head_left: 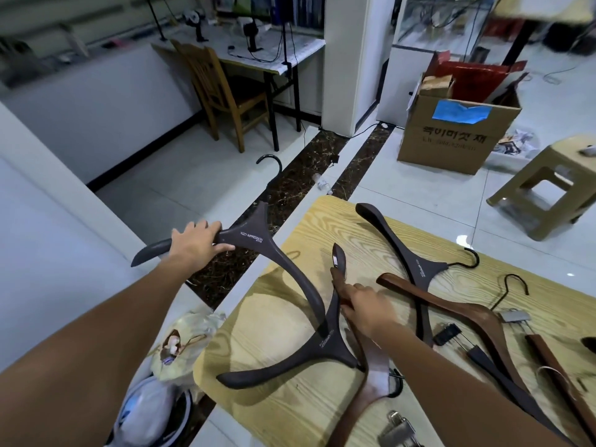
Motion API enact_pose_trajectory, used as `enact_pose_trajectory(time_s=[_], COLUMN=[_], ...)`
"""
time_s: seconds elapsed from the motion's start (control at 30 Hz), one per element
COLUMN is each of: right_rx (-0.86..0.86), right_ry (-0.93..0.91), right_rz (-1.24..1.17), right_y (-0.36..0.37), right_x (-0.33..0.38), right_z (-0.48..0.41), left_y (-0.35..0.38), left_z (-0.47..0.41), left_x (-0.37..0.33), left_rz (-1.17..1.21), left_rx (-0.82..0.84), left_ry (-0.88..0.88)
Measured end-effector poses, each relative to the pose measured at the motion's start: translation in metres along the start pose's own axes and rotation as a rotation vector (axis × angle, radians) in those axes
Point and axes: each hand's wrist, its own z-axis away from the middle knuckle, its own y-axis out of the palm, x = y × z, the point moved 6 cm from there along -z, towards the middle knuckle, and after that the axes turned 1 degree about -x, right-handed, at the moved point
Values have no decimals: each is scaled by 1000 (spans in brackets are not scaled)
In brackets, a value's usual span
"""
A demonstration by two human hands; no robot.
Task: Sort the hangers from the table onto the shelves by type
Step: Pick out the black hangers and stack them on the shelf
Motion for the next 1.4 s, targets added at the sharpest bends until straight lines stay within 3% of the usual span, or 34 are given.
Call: enact_pose_trajectory(time_s=[0.2,0.33,0.57,0.9,1.07,1.13,1.2,1.3,1.4], right_rx=[62,137,23,36,-140,-144,-118,-5,92], right_ry=[231,256,269,497,456,419,412,544,651], right_rz=[45,84,75,133,311,204,-77,-452,-630], right_y=[34,50,33,35,26,31,45,71,90], right_x=[-20,-24,-21,-72,-50,-29,-3,38,70], right_z=[28,40,46,62,64,61,60,63,60], left_y=[19,28,31,25,25,25,26,24,23], left_z=[32,48,60,63,67,67,66,66,66], left_x=[9,8,-8,-25,-21,-17,-8,9,28], left_rz=[119,166,179,238,237,246,278,319,337], left_rx=[21,33,19,-26,-36,-37,-36,-39,-56], left_ry=[36,46,69,46,36,26,22,31,18])
